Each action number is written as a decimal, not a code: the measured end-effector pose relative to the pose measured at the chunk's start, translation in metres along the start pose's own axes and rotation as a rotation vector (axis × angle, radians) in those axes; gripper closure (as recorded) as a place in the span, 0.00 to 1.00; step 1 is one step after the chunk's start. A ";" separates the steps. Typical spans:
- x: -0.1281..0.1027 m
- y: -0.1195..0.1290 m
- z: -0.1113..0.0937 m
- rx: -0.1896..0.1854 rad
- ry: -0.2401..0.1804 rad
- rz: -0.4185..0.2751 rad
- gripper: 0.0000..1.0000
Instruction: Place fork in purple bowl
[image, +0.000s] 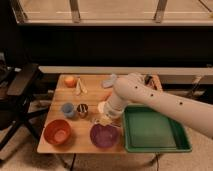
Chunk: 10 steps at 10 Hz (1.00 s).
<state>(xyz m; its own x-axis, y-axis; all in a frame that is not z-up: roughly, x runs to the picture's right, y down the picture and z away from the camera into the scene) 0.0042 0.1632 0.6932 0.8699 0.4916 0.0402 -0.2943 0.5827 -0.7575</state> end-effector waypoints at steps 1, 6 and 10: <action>0.010 0.002 0.006 -0.012 0.004 -0.004 0.53; 0.045 -0.006 0.020 -0.033 0.027 -0.017 0.20; 0.061 -0.021 0.020 -0.020 0.028 0.018 0.20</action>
<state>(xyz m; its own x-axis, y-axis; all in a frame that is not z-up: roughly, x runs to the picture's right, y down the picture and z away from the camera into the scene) 0.0553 0.1934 0.7249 0.8751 0.4839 0.0083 -0.3027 0.5606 -0.7708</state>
